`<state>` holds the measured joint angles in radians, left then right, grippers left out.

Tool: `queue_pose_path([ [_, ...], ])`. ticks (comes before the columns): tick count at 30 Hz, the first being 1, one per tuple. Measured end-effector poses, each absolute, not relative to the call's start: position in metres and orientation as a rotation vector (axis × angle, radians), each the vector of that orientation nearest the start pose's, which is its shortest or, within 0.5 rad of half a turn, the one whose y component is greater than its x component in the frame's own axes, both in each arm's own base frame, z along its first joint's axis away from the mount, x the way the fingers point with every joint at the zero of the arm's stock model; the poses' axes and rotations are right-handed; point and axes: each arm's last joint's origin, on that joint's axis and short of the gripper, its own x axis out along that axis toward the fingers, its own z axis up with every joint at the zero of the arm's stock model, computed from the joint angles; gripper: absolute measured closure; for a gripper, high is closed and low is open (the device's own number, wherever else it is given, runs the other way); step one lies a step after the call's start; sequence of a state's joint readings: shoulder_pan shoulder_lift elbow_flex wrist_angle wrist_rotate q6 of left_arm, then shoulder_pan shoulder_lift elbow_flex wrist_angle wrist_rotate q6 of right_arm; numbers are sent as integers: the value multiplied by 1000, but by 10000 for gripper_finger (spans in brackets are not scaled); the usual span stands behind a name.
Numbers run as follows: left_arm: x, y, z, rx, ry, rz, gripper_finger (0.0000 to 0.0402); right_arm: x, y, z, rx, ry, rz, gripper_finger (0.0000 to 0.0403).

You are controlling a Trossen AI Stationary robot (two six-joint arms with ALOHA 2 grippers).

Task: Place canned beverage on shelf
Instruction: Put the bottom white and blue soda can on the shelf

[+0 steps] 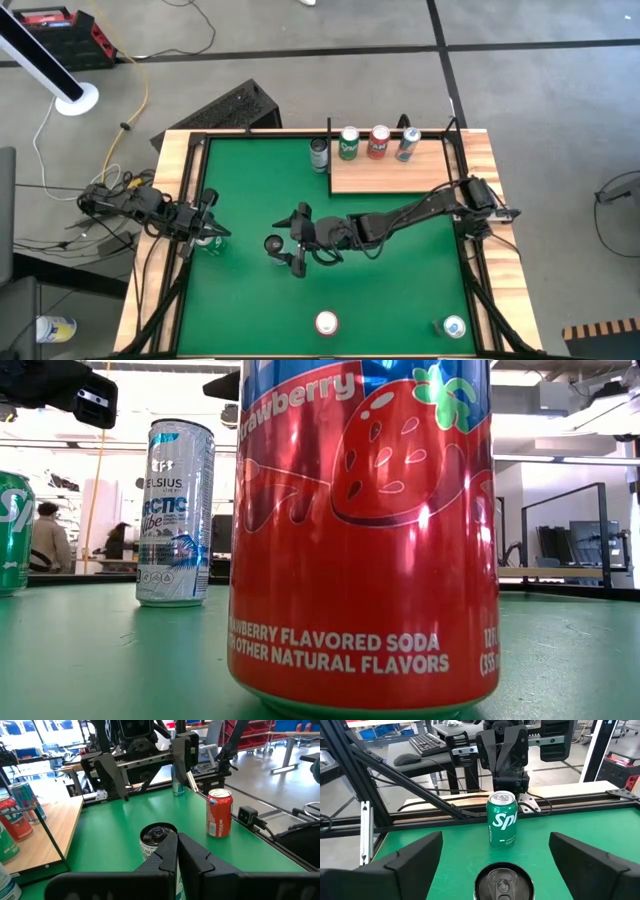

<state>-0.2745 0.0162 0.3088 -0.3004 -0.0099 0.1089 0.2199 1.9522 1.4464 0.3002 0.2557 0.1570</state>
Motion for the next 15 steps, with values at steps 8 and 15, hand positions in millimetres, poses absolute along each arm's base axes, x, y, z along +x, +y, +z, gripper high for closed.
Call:
queue_pose_path([
  [8, 67, -19, 235, 110, -7, -265, 402, 445, 96, 263, 91, 198, -45, 16],
  [15, 67, -19, 235, 109, -7, -271, 402, 444, 102, 263, 41, 198, -46, 6],
])
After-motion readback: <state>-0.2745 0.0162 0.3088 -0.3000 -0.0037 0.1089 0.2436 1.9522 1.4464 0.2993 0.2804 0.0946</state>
